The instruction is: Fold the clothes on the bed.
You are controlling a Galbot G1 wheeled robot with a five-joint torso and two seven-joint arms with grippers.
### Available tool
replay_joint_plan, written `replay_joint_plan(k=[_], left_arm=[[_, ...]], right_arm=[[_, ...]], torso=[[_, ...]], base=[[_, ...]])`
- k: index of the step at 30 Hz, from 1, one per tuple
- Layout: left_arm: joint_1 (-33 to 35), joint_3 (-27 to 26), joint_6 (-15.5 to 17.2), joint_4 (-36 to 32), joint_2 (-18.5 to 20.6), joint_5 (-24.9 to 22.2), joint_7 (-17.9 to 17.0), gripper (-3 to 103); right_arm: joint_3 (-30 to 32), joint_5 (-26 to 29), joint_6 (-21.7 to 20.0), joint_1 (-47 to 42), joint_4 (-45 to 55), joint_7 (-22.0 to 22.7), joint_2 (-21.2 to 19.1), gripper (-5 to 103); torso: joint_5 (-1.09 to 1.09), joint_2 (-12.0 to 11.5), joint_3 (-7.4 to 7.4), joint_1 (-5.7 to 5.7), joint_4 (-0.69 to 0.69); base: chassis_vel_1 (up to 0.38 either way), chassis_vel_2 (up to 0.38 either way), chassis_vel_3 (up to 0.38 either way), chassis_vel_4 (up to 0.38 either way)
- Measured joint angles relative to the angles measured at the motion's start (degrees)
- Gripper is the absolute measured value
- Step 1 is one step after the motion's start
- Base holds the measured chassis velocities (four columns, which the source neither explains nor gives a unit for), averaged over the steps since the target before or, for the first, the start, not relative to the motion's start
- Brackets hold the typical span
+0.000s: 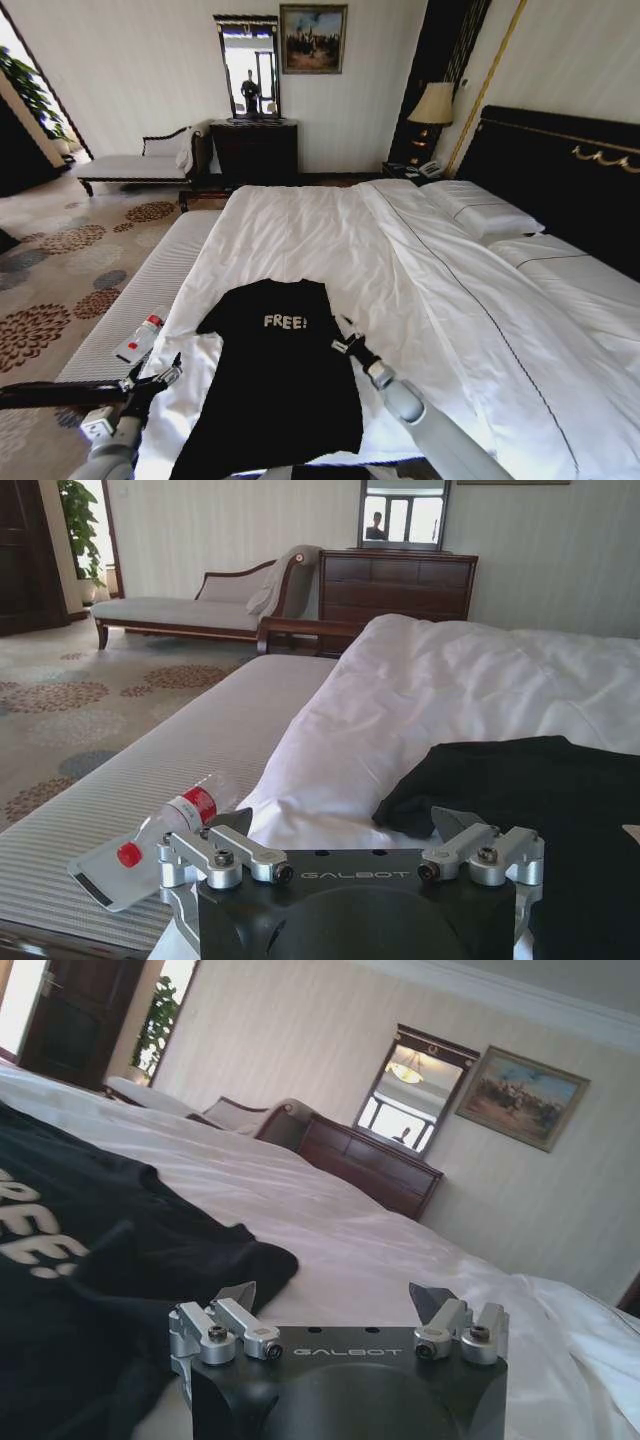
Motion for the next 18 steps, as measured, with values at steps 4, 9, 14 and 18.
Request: replay_joint_plan(k=[4,9,14,18], left_arm=[[0.1,0.1,0.0,-0.7,-0.3,0.2,0.0,100],[0.4,-0.5,0.0,-1.4,-0.3,0.0,0.0,100],[0.8,-0.8,-0.1,-1.4,-0.3,-0.4,0.1,100],[0.6,-0.4,-0.1,-1.2,-0.5,-0.2,0.1,100]], right_arm=[[-1.4,1.2,-1.1,4.1,-4.2,-0.3,-0.5,95],[-4.2,-0.3,-1.2,6.5,-6.8,-2.0,-1.2,100],[-6.0,-2.4,-0.7,6.0,-5.1,-3.6,-3.0,100],[-8.2,-3.8,-0.5,5.6,-1.5,-4.3,-4.7,100]], torso=[[0.01,0.0,0.01,0.02,0.00],[0.01,0.0,0.01,0.01,0.00],[0.00,0.0,0.01,0.01,-0.01],[-0.01,0.0,0.00,0.01,-0.01]], base=[[0.000,0.000,0.000,0.000],[0.000,0.000,0.000,0.000],[0.000,0.000,0.000,0.000],[0.000,0.000,0.000,0.000]])
